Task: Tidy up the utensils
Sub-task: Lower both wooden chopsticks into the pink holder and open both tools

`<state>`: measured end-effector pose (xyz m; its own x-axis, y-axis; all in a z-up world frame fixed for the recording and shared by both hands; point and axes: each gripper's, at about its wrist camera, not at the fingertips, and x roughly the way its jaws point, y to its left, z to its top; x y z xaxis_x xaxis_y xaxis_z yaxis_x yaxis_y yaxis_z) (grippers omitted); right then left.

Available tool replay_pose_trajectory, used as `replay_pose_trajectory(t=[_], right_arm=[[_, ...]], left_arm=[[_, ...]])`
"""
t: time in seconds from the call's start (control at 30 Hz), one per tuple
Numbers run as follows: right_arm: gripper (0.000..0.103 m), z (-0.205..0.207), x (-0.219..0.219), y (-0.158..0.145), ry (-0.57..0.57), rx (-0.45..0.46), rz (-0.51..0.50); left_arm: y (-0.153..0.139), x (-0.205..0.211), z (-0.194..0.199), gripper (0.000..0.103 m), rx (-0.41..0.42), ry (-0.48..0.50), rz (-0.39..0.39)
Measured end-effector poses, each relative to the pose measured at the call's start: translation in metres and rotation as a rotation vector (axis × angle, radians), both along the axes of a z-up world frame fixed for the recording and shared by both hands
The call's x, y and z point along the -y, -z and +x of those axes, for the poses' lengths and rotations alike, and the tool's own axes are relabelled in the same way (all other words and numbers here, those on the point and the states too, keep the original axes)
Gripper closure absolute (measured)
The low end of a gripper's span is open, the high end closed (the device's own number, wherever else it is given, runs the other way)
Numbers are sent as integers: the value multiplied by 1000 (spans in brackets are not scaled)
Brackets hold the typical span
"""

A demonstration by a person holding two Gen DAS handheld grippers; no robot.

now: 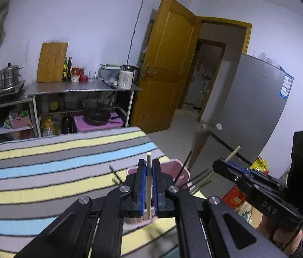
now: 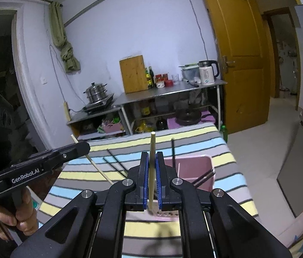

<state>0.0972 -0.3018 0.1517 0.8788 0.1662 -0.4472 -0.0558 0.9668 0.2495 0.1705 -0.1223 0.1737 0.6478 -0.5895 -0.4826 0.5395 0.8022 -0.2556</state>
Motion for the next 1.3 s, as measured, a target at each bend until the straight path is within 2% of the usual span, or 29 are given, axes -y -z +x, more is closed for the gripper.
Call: replay_pose_trajectory(t=[0.23,0.93,1.3], right_arm=[[97,10,10,-9,27,31,-3],[97,43,-5,35,40,-65,-100],[97,38,-12,30,25,-53,-130]], left_arm=[[-9,11,24,98,32,-4,-16],[62,37,65,98,-84,37,64],[72,29,67,98,-90,43,43]])
